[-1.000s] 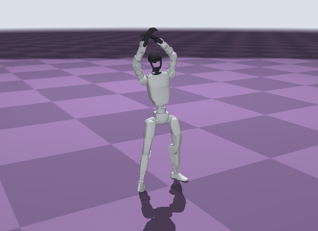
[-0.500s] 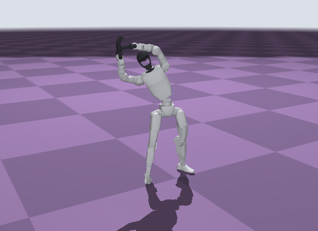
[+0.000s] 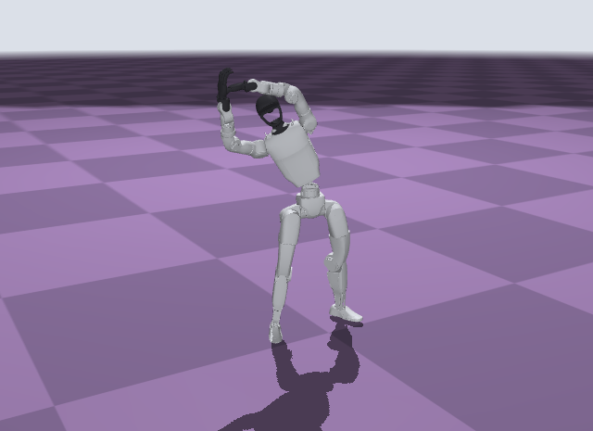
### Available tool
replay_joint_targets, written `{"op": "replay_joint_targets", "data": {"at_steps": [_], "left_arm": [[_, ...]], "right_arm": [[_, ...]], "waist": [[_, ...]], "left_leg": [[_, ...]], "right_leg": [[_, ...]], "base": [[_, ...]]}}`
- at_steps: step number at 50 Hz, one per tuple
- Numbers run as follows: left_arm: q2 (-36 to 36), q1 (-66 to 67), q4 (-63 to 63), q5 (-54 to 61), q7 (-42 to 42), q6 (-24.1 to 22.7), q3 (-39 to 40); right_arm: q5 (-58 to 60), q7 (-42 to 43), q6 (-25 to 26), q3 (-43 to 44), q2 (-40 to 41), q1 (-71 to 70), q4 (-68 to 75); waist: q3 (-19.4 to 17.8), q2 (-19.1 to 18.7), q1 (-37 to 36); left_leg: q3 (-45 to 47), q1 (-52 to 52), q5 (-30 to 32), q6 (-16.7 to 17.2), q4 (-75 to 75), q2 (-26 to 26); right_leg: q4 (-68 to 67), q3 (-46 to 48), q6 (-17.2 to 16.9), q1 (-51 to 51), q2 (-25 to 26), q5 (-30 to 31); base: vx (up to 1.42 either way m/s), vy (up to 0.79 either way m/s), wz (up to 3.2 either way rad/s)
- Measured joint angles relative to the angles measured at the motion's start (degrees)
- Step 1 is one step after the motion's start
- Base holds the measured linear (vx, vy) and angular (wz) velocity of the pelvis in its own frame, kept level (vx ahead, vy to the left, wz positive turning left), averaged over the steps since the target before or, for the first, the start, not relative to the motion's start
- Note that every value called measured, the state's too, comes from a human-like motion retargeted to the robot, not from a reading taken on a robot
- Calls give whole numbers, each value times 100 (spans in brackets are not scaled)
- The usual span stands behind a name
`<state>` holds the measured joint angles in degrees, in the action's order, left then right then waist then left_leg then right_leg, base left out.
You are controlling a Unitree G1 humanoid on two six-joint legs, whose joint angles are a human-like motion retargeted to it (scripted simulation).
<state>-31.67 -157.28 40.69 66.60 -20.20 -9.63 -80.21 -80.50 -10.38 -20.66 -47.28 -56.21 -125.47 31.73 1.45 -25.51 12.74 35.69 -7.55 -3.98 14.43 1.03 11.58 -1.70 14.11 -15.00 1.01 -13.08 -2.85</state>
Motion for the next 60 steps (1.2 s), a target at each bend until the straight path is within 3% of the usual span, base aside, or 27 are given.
{"op": "replay_joint_targets", "data": {"at_steps": [22,38,42,45,60], "left_arm": [[-484,-124,338,777,440,-479,0],[-910,-219,515,1249,566,-921,0],[-1001,-119,577,1352,637,-833,158],[-1148,-114,521,1469,562,-1064,3],[-1737,272,430,1650,504,-1198,0]], "right_arm": [[169,124,196,-1832,356,-1901,774],[-219,-184,553,-3143,814,-3133,1204],[-257,-263,811,-3052,1000,-3197,1254],[-243,-311,728,-3293,1106,-3357,1311],[-27,-391,905,-3293,1733,-3316,1418]], "waist": [[546,1867,-922],[630,3380,-1574],[627,3773,-1668],[628,4088,-1804],[578,5460,-2460]], "left_leg": [[158,-3,-122,-176,-37,492],[252,-34,-192,-83,56,395],[290,-74,-209,-95,48,377],[336,-61,-207,-68,73,359],[448,-133,-225,-149,148,372]], "right_leg": [[-33,-25,0,148,567,169],[51,-41,0,187,535,392],[52,-83,0,185,529,453],[71,-95,0,229,531,493],[85,-201,0,272,601,607]], "base": [[0,0,0],[-2,6,-4],[-2,4,-9],[0,0,0],[0,0,0]]}}
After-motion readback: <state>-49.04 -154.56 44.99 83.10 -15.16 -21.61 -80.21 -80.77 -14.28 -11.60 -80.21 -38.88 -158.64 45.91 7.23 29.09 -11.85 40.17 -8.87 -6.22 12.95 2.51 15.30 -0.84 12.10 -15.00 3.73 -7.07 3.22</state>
